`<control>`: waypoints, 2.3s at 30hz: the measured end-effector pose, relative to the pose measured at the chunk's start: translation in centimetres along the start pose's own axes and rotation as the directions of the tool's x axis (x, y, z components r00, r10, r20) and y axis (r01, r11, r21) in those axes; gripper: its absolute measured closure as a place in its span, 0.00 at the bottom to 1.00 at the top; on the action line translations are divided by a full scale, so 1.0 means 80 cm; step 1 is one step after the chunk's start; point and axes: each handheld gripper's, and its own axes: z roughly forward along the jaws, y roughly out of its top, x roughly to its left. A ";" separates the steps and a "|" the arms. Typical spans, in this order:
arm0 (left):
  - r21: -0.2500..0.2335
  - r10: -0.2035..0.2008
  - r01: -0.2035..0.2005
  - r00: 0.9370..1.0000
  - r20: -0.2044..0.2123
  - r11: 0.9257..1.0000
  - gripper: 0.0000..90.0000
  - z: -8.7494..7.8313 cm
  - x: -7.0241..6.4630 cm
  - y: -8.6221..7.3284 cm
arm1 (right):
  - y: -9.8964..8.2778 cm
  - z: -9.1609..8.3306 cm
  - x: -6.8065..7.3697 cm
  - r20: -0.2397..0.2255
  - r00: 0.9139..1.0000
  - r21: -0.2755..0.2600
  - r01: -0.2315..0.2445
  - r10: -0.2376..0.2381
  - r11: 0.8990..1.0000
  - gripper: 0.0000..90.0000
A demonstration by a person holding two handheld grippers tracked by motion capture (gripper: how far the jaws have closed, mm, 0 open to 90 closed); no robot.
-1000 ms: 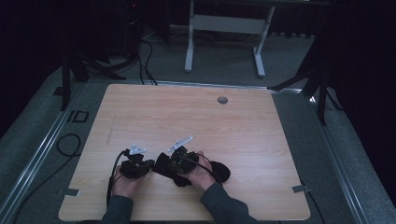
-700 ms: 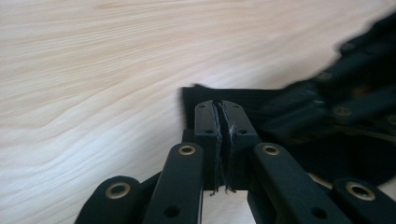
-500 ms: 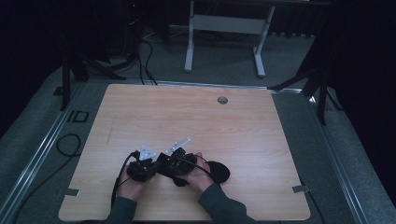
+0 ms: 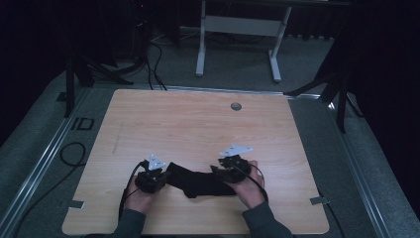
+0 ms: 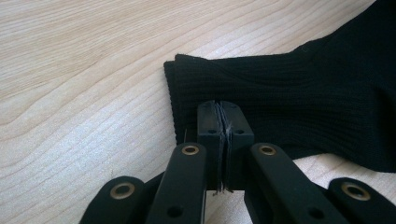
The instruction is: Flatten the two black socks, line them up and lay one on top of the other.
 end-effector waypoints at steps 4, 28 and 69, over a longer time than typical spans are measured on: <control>0.000 -0.002 0.002 1.000 -0.002 1.000 0.99 0.000 0.000 0.000 | -0.038 0.001 -0.028 0.041 0.996 0.054 -0.079 0.077 0.995 0.67; 0.000 -0.004 0.004 1.000 0.007 1.000 0.98 0.000 0.001 -0.001 | -0.071 -0.023 -0.041 0.025 0.993 0.068 -0.119 0.118 0.991 0.95; -0.117 -0.078 0.072 0.996 -0.050 0.990 0.61 -0.015 0.029 0.003 | -0.091 -0.031 -0.115 0.138 0.959 -0.046 -0.243 0.247 0.969 0.45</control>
